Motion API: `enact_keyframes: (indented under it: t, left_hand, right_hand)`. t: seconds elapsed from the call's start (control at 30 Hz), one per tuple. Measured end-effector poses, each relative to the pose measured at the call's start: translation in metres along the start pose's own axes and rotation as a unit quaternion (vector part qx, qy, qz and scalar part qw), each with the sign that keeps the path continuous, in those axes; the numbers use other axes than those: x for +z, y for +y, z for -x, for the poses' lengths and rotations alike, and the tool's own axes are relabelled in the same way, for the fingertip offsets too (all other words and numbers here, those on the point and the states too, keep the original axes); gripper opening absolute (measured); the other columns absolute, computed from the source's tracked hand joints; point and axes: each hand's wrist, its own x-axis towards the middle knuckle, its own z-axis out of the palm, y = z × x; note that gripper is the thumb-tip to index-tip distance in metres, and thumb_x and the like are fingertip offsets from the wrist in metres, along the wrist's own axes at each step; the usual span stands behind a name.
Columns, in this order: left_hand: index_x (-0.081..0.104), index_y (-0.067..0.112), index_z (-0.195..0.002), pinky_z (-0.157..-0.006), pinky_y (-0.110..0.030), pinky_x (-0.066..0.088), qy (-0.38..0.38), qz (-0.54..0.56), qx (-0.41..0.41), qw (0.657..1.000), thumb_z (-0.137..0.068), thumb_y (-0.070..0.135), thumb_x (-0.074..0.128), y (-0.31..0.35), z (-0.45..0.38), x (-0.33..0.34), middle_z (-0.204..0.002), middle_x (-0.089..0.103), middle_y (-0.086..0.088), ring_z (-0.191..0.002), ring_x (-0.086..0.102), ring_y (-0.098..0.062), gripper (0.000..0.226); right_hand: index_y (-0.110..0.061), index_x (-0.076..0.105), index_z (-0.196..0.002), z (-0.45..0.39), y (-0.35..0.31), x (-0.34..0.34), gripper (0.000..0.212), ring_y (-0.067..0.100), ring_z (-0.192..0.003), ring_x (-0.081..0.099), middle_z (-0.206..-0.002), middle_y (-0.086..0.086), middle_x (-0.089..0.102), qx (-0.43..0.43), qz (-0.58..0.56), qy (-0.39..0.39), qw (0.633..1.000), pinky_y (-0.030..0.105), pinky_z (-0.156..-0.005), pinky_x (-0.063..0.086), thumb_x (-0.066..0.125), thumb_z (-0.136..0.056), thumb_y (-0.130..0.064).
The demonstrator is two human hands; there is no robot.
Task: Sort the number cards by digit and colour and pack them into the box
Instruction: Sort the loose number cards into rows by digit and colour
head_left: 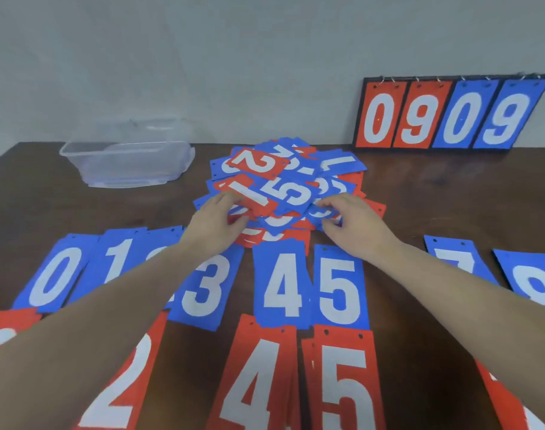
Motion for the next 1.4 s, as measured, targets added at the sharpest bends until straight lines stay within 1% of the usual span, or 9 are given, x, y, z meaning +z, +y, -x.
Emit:
enact_keyframes:
  t: [0.3,0.43,0.53,0.63,0.73,0.87,0.97,1.27,1.4]
  left_hand:
    - [0.046,0.033,-0.147,-0.12,-0.045,0.027,-0.041,-0.179,0.082,0.98,-0.102,0.054,0.04,-0.033,-0.021,-0.005,-0.151,0.049,0.007,-0.141,0.043,-0.018,0.05]
    - [0.058,0.031,-0.138,-0.118,-0.046,0.026,-0.017,-0.204,0.102,0.973,-0.096,0.06,0.031,-0.044,-0.02,-0.015,-0.136,0.059,0.004,-0.129,0.052,-0.022,0.057]
    - [0.063,0.029,-0.129,-0.111,-0.042,0.036,-0.012,-0.167,0.096,0.981,-0.098,0.059,0.044,-0.054,-0.025,-0.018,-0.126,0.057,0.005,-0.121,0.054,-0.02,0.047]
    - [0.061,0.026,-0.12,-0.11,-0.039,0.035,-0.018,-0.107,0.085,0.99,-0.09,0.058,0.063,-0.054,-0.036,-0.02,-0.142,0.048,0.006,-0.131,0.046,-0.017,0.044]
    - [0.05,0.031,-0.137,-0.119,-0.041,0.025,-0.076,-0.093,0.095,0.988,-0.084,0.062,0.067,-0.05,-0.049,-0.023,-0.162,0.029,0.009,-0.149,0.027,-0.014,0.063]
    - [0.033,0.036,-0.154,-0.122,-0.04,0.016,-0.155,-0.097,0.117,0.976,-0.085,0.064,0.064,-0.053,-0.065,-0.027,-0.166,0.018,0.014,-0.153,0.015,-0.012,0.08]
    - [0.027,0.039,-0.156,-0.121,-0.047,0.019,-0.19,-0.153,0.111,0.964,-0.078,0.084,0.052,-0.055,-0.074,-0.03,-0.163,0.025,0.015,-0.151,0.022,-0.013,0.093]
    - [0.041,0.04,-0.14,-0.113,-0.044,0.016,-0.214,-0.234,0.133,0.939,-0.073,0.079,0.063,-0.039,-0.098,-0.038,-0.14,0.045,0.01,-0.132,0.035,-0.018,0.081]
    - [0.047,0.033,-0.115,-0.103,-0.041,0.022,-0.21,-0.257,0.164,0.929,-0.068,0.084,0.061,-0.037,-0.103,-0.04,-0.115,0.054,0.01,-0.112,0.048,-0.014,0.07]
  right_hand:
    - [-0.035,0.033,-0.156,-0.029,-0.014,0.017,0.054,0.016,-0.155,0.012,-0.166,-0.012,0.024,0.013,0.181,-0.105,0.978,0.046,-0.126,0.005,0.03,-0.105,-0.055]
    - [-0.031,0.066,-0.126,-0.015,-0.007,0.007,0.043,0.016,-0.137,0.045,-0.136,-0.011,0.061,-0.002,0.2,-0.023,0.98,0.044,-0.121,0.018,0.036,-0.103,-0.053]
    - [-0.032,0.059,-0.087,-0.017,-0.008,0.001,0.029,0.016,-0.107,0.057,-0.094,-0.013,0.058,0.02,0.179,0.013,0.984,0.036,-0.099,0.038,0.045,-0.099,-0.054]
    - [-0.033,0.059,-0.101,-0.029,-0.008,0.003,0.029,0.016,-0.119,0.053,-0.119,-0.009,0.061,0.038,0.117,0.014,0.992,0.036,-0.1,0.044,0.057,-0.092,-0.06]
    - [-0.031,0.053,-0.136,-0.039,-0.014,0.005,0.064,0.018,-0.137,0.045,-0.146,-0.008,0.051,0.075,0.108,-0.043,0.99,0.045,-0.113,0.039,0.06,-0.085,-0.069]
    - [-0.035,0.041,-0.148,-0.045,-0.015,0.002,0.079,0.019,-0.144,0.037,-0.157,-0.01,0.041,0.112,0.131,-0.05,0.984,0.051,-0.114,0.033,0.064,-0.082,-0.072]
    - [-0.038,0.033,-0.153,-0.048,-0.017,0.0,0.088,0.021,-0.144,0.036,-0.158,-0.008,0.039,0.128,0.14,-0.045,0.981,0.053,-0.112,0.033,0.067,-0.079,-0.071]
    - [-0.034,0.033,-0.153,-0.048,-0.018,-0.001,0.092,0.024,-0.142,0.042,-0.159,-0.004,0.039,0.195,0.104,-0.074,0.973,0.054,-0.112,0.04,0.07,-0.076,-0.07]
    - [-0.032,0.041,-0.145,-0.044,-0.017,-0.004,0.073,0.023,-0.132,0.052,-0.15,-0.002,0.049,0.205,0.033,-0.048,0.977,0.034,-0.093,0.05,0.075,-0.084,-0.053]
